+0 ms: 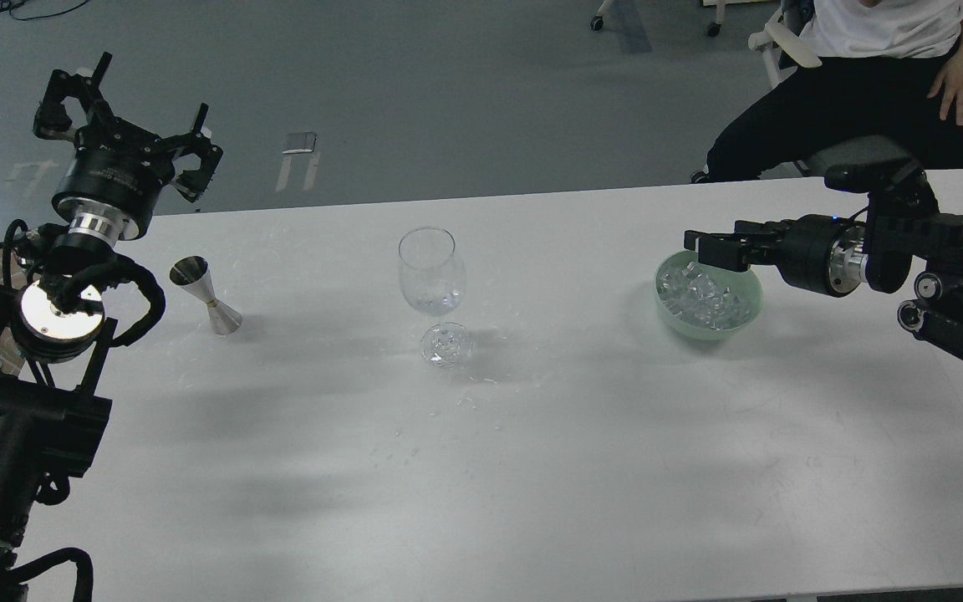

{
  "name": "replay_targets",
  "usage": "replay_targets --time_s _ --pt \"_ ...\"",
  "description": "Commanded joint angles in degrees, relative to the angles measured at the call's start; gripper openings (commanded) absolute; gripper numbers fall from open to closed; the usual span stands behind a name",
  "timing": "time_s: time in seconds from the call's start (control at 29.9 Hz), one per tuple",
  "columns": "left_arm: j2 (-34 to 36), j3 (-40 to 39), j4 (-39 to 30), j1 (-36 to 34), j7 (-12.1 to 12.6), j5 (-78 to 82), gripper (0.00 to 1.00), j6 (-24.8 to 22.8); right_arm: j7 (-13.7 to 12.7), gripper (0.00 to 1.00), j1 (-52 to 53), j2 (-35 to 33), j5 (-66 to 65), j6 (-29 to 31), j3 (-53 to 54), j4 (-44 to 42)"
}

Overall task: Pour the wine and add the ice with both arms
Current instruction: 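Reach the right gripper into the green bowl and grasp ice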

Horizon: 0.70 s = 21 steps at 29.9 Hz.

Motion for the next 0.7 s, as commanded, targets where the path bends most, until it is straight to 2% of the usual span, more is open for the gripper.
replay_targets --time_s 0.0,0.1,0.33,0.67 --pt "-0.09 0.02 -0.01 0.35 -0.05 -0.09 0.98 0.00 -1.01 0.64 -1.34 1.12 -1.36 0.02 -0.15 -0.74" --pt "-0.09 0.10 -0.01 0.62 -0.14 -0.09 0.98 -0.17 -1.01 0.64 -2.13 1.74 -6.19 0.02 -0.33 -2.06" --pt "-0.09 0.10 0.16 1.85 -0.14 -0.18 0.98 -0.26 -1.36 0.59 -2.49 3.50 -7.17 -0.42 -0.42 -2.77" --pt "-0.53 0.10 0.87 1.94 -0.84 -0.18 0.98 -0.52 -1.89 0.40 -3.19 5.96 -7.44 -0.42 -0.59 -6.36"
